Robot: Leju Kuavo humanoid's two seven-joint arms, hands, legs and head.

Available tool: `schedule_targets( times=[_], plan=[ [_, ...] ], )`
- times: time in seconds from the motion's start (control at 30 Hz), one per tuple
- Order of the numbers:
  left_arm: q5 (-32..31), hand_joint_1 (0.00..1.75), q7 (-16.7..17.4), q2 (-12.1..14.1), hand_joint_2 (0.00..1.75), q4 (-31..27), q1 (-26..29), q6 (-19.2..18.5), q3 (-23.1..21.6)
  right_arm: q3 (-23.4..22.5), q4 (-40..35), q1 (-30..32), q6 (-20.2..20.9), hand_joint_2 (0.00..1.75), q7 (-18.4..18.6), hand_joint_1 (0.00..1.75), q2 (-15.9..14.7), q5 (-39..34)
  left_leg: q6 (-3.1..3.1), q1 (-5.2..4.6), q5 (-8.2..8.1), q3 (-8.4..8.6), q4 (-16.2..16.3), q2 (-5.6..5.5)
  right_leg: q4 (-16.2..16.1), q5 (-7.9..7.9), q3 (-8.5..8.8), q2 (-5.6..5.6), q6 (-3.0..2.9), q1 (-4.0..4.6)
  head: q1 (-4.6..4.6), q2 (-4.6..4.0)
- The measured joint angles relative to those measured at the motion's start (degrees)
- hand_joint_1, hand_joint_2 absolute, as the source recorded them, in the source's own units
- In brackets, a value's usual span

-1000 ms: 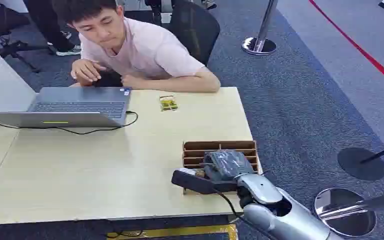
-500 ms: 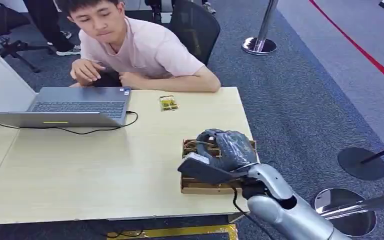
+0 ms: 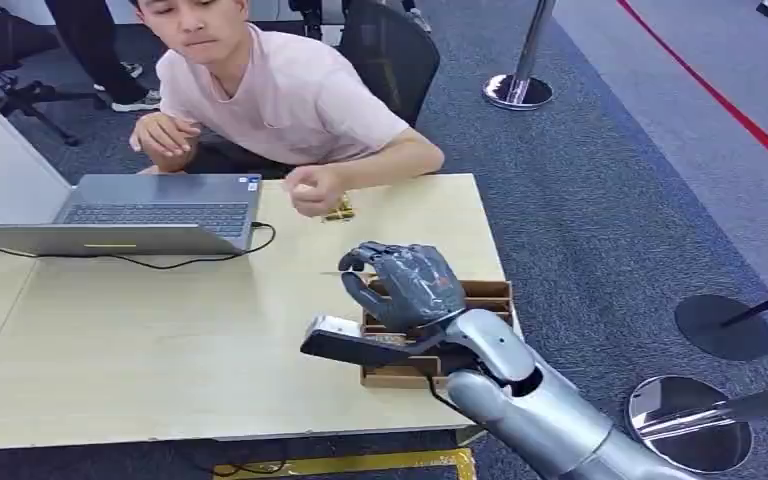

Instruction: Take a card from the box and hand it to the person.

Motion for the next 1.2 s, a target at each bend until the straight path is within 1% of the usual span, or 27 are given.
schedule_targets(
  times=[0.07, 0.13, 0.23, 0.37, 0.47, 0.57, 0.7, 0.87, 0.9, 1.0, 1.1, 1.13, 1.2],
  plan=[
    [-0.35, 0.00, -0.02, 0.00, 1.75, 0.00, -0.01, -0.07, 0.00, 0.87, 3.83, -2.04, -2.31, 1.75, -0.74, 1.57, 2.08, 1.31, 0.00, 0.00, 0.00, -0.01, 0.00, 0.00, 0.00, 0.00, 0.00, -0.02, 0.00, 0.00, 0.02, 0.02],
    [-0.72, 0.00, 0.02, 0.00, 1.75, 0.00, -0.04, -0.20, -0.02, 2.00, 9.11, -4.59, -4.94, 1.75, -1.67, 1.57, 4.83, 2.55, -0.03, 0.00, 0.02, -0.01, 0.00, 0.01, 0.02, 0.00, -0.01, -0.01, -0.01, 0.00, 0.00, 0.02],
    [-1.09, 0.00, 0.11, 0.00, 1.75, 0.00, -0.28, -0.55, -0.02, 2.79, 15.85, -7.92, -7.57, 1.75, -2.69, 1.57, 8.53, 3.56, -0.03, 0.00, 0.03, 0.00, 0.00, -0.01, 0.03, 0.00, -0.01, -0.03, -0.01, 0.00, 0.00, 0.00],
    [-1.90, 0.00, -0.04, 0.00, 1.75, 0.00, -0.32, -0.92, -0.39, 3.51, 24.31, -11.64, -10.96, 1.75, -3.12, 1.57, 12.45, 5.70, -0.03, 0.00, 0.03, 0.00, 0.00, 0.00, 0.04, -0.01, -0.01, -0.01, -0.02, 0.00, 0.00, 0.00],
    [-2.60, 0.00, -0.37, 0.00, 1.75, 0.00, -0.41, -1.20, -0.59, 3.71, 30.69, -14.34, -12.65, 1.75, -3.10, 1.57, 14.93, 6.73, -0.03, 0.00, 0.03, 0.01, 0.00, 0.00, 0.04, -0.01, -0.01, -0.02, -0.03, 0.00, 0.00, 0.00],
    [-2.97, 0.00, -0.52, 0.00, 1.75, 0.00, -0.54, -1.55, -1.25, 4.19, 36.74, -16.47, -15.12, 1.75, -3.21, 1.57, 16.61, 8.06, -0.03, 0.00, 0.03, 0.01, 0.00, -0.01, 0.03, -0.01, -0.01, -0.02, -0.02, 0.00, 0.00, 0.02],
    [-3.10, 0.00, -0.55, 0.00, 1.75, 0.00, -0.57, -1.81, -1.48, 4.26, 41.71, -17.72, -15.82, 1.75, -3.12, 1.57, 17.70, 8.43, -0.03, 0.00, 0.03, 0.00, 0.00, 0.00, 0.03, -0.01, -0.01, -0.02, -0.03, 0.00, 0.00, 0.00],
    [-3.50, 0.00, -0.55, 0.00, 1.75, 0.00, -0.57, -2.58, -1.79, 4.26, 46.59, -19.31, -16.04, 1.75, -1.72, 1.57, 18.77, 9.57, -0.03, 0.00, 0.03, 0.01, 0.00, 0.00, 0.03, -0.02, -0.03, -0.02, -0.03, 0.00, 0.00, 0.02],
    [-3.52, 0.00, -0.55, 0.00, 1.75, 0.00, -0.57, -2.76, -1.79, 4.24, 47.34, -19.56, -16.12, 1.75, -1.72, 0.00, 18.88, 9.64, -0.03, 0.00, 0.03, 0.01, 0.00, 0.00, 0.03, -0.02, -0.03, -0.02, -0.03, 0.00, -0.02, 0.02],
    [-3.85, 0.00, -0.57, 0.02, 1.75, 0.00, -0.57, -3.52, -1.88, 3.84, 49.62, -19.93, -16.56, 1.75, -1.48, 0.00, 18.92, 10.01, -0.03, 0.00, 0.03, 0.01, 0.00, -0.01, 0.03, -0.01, -0.03, -0.02, -0.03, 0.00, 0.00, 0.00],
    [-4.09, 0.00, -0.74, 0.04, 1.75, 0.00, -0.57, -3.47, -2.25, 2.97, 50.68, -19.97, -16.63, 1.75, -1.46, 0.00, 18.92, 10.58, -0.03, 0.00, 0.03, 0.02, 0.00, 0.00, 0.03, -0.01, -0.03, -0.01, -0.03, 0.00, 0.00, 0.00],
    [-4.09, 0.00, -1.09, 0.07, 0.00, 0.00, -0.57, -3.43, -2.36, 2.47, 50.96, -19.97, -16.73, 1.75, -1.42, 0.00, 18.88, 10.88, -0.03, 0.00, 0.03, 0.01, 0.00, 0.00, 0.03, -0.01, -0.03, -0.01, -0.03, 0.00, 0.00, 0.00],
    [-4.09, 0.00, -1.29, 0.07, 0.00, 0.00, -0.57, -3.43, -2.51, 2.14, 51.18, -19.97, -16.91, 1.75, -1.37, 0.00, 18.88, 11.34, -0.03, 0.00, 0.03, 0.01, 0.00, 0.00, 0.03, -0.01, -0.04, -0.01, -0.03, 0.00, 0.00, 0.00]
  ],
)
